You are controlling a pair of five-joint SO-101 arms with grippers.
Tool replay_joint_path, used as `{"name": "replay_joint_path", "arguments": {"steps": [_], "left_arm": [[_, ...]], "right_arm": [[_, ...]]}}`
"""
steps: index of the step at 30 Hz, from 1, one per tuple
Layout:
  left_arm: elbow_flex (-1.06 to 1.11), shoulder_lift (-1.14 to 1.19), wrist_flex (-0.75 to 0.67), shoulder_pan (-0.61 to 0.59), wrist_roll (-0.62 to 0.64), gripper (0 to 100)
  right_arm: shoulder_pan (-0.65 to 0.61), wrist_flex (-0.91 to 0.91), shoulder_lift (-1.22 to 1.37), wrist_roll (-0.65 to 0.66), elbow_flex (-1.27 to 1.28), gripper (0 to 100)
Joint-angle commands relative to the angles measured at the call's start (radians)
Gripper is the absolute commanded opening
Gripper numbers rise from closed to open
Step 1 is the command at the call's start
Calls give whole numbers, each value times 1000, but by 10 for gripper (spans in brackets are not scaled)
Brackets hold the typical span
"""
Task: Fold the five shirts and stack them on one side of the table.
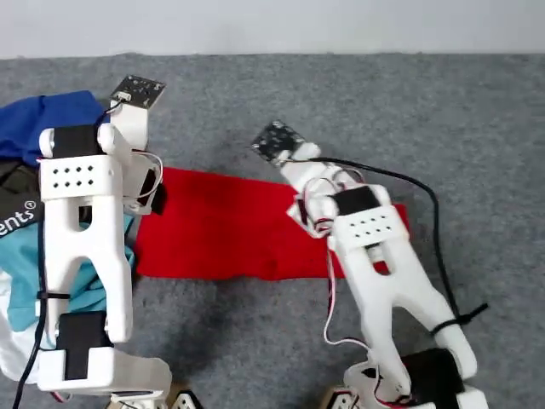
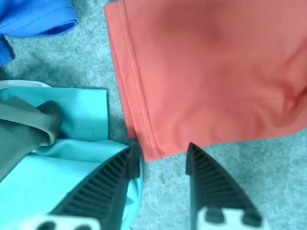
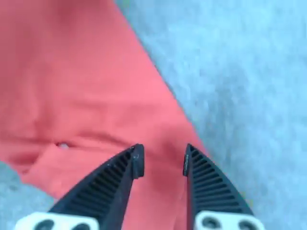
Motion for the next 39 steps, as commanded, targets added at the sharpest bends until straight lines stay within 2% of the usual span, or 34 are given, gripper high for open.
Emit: {"name": "replay_joint_path", "arguments": {"steps": [1,8,15,20,23,27,30,34,39], "left_arm": [[-4,-38,3,-5,9,163],[-4,-38,3,-2,9,163],[70,-37,-18,-3,9,163],[102,-37,-52,0,11,163],[104,-37,-77,-6,14,163],[104,-35,-112,-8,109,165],[104,-18,-183,-60,163,167],[79,173,-224,-137,207,178],[-134,457,-129,-110,216,201]], "right_arm": [[65,-31,-21,-8,66,154],[148,-288,108,-8,167,154],[153,-387,332,-8,149,152],[153,-274,312,-8,80,151],[145,-137,223,-11,35,151],[148,48,19,-15,11,151],[151,165,-143,-15,20,151],[148,228,-326,-15,61,151],[151,231,-432,-9,120,151]]}}
